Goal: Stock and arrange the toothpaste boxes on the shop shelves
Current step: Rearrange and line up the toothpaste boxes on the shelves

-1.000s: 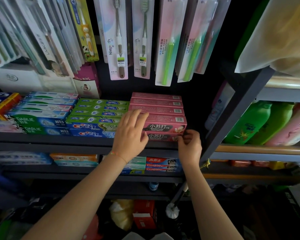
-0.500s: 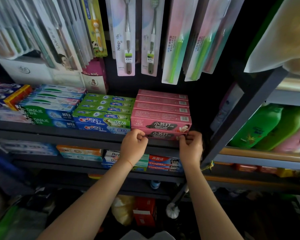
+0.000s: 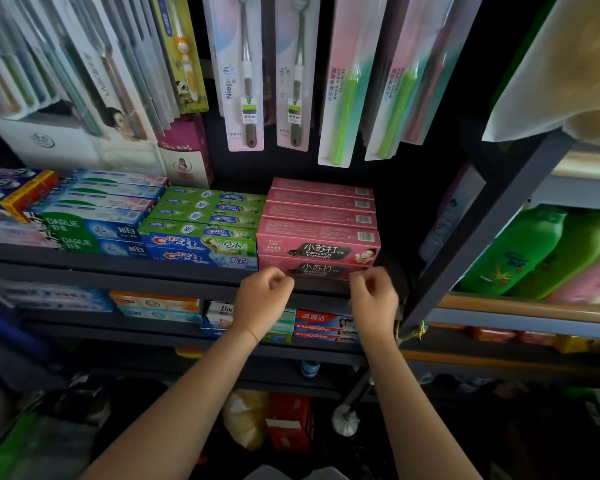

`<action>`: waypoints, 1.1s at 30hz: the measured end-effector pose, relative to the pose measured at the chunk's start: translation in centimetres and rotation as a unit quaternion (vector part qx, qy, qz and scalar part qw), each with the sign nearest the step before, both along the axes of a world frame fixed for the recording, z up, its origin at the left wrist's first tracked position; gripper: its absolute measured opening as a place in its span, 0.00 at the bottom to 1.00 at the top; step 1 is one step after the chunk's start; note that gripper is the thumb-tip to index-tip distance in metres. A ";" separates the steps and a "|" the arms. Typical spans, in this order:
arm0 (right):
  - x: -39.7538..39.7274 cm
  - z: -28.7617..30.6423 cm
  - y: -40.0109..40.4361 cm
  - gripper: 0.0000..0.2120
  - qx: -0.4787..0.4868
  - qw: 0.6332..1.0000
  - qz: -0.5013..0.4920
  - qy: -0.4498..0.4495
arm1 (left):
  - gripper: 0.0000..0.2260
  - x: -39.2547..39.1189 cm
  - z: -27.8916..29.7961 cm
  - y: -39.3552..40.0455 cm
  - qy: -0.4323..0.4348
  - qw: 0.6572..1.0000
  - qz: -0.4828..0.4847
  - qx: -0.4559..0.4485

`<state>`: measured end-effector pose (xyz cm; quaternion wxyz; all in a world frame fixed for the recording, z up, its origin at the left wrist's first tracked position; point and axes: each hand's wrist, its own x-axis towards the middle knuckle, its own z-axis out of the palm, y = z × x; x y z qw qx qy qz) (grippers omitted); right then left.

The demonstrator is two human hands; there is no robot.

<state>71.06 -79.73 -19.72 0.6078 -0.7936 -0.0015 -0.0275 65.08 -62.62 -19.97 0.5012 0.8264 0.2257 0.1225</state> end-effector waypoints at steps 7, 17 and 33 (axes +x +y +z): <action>-1.3 -4.0 1.6 0.16 -0.109 0.933 0.306 0.156 | 0.10 -2.7 -5.2 1.6 0.167 0.981 -0.068 -0.066; -4.0 -10.6 6.1 0.09 -0.203 0.856 0.439 0.183 | 0.08 -8.9 -8.7 5.0 0.185 0.966 0.096 -0.150; -16.6 -11.8 29.1 0.06 -0.311 0.858 0.405 0.048 | 0.08 -23.1 -12.8 29.6 0.128 0.981 0.111 -0.090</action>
